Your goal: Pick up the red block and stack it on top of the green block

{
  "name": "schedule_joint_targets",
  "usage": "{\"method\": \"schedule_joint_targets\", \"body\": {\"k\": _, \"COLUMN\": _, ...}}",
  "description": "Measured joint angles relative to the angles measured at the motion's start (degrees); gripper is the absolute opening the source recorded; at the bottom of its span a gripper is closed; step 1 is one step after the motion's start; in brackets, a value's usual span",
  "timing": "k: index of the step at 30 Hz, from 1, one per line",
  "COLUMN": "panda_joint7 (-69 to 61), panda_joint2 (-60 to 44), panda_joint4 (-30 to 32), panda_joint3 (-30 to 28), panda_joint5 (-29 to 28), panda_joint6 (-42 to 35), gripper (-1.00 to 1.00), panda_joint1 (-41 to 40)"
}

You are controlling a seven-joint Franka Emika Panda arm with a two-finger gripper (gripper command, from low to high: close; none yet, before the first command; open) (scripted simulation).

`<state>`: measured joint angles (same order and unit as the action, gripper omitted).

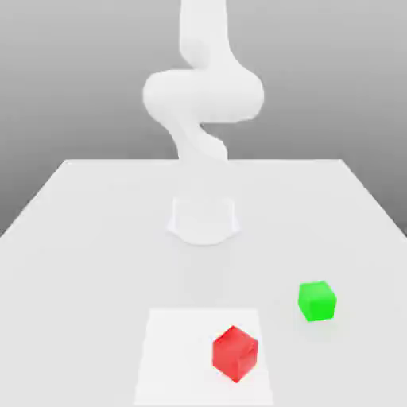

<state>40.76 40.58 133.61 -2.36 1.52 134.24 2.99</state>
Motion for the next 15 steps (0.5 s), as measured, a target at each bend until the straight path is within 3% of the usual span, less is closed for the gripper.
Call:
{"method": "schedule_joint_targets", "body": {"k": 8, "panda_joint7": -16.6, "panda_joint2": -17.3, "panda_joint4": 5.8, "panda_joint3": -5.8, "panda_joint5": 5.1, "panda_joint6": 7.7, "gripper": 0.00, "panda_joint1": 8.3}}
{"method": "schedule_joint_targets", "body": {"k": 15, "panda_joint7": -29.7, "panda_joint2": -31.9, "panda_joint4": 10.9, "panda_joint3": -7.3, "panda_joint5": 7.9, "panda_joint6": 14.4, "gripper": 0.00, "panda_joint1": 12.4}}
